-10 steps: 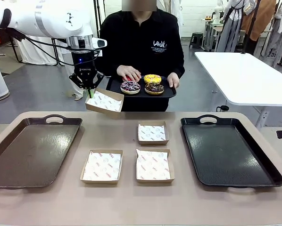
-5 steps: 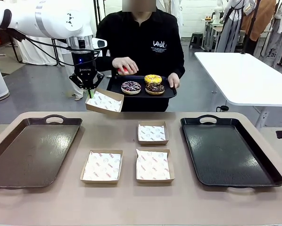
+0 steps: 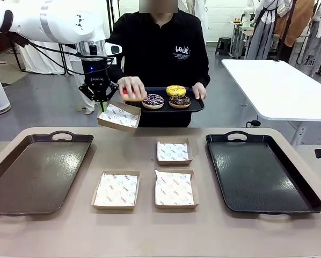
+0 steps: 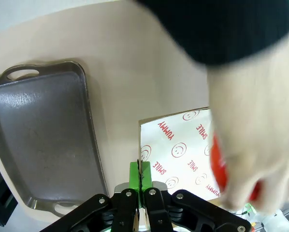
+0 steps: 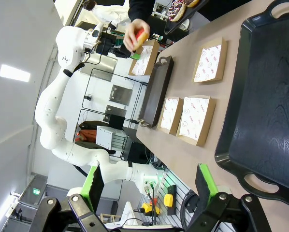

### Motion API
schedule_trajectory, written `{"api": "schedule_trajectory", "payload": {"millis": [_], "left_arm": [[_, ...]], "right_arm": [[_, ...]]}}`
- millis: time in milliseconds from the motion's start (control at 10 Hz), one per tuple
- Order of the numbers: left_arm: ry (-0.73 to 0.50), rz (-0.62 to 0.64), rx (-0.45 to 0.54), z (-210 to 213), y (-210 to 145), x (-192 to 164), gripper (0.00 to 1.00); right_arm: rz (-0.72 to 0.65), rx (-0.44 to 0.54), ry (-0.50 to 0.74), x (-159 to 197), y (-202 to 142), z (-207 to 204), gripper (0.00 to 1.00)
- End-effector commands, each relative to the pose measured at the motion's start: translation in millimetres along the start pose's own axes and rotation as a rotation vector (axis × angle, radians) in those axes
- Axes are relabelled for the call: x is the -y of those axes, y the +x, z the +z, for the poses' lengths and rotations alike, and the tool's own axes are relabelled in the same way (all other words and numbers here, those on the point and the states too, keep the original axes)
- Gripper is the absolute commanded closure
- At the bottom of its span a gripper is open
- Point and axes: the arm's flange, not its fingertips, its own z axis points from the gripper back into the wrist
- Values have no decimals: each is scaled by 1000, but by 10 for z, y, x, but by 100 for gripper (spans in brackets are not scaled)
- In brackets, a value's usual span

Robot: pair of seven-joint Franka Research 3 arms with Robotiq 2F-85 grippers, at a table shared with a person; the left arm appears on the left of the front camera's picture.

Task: Individually package the donuts and arrange them on the tray.
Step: Place the picked Paper togo box on the Handle tray while simultaneously picking up another Paper togo box from the table with the other hand.

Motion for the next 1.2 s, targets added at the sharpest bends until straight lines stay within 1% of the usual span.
{"api": "schedule_trajectory", "payload": {"millis": [0, 1100], "left_arm": [[-1, 1, 4, 4, 8, -2, 100], [-1, 1, 4, 4, 8, -2, 100]], "right_arm": [[4, 4, 13, 0, -2, 6, 0], [4, 4, 13, 0, -2, 6, 0]]}}
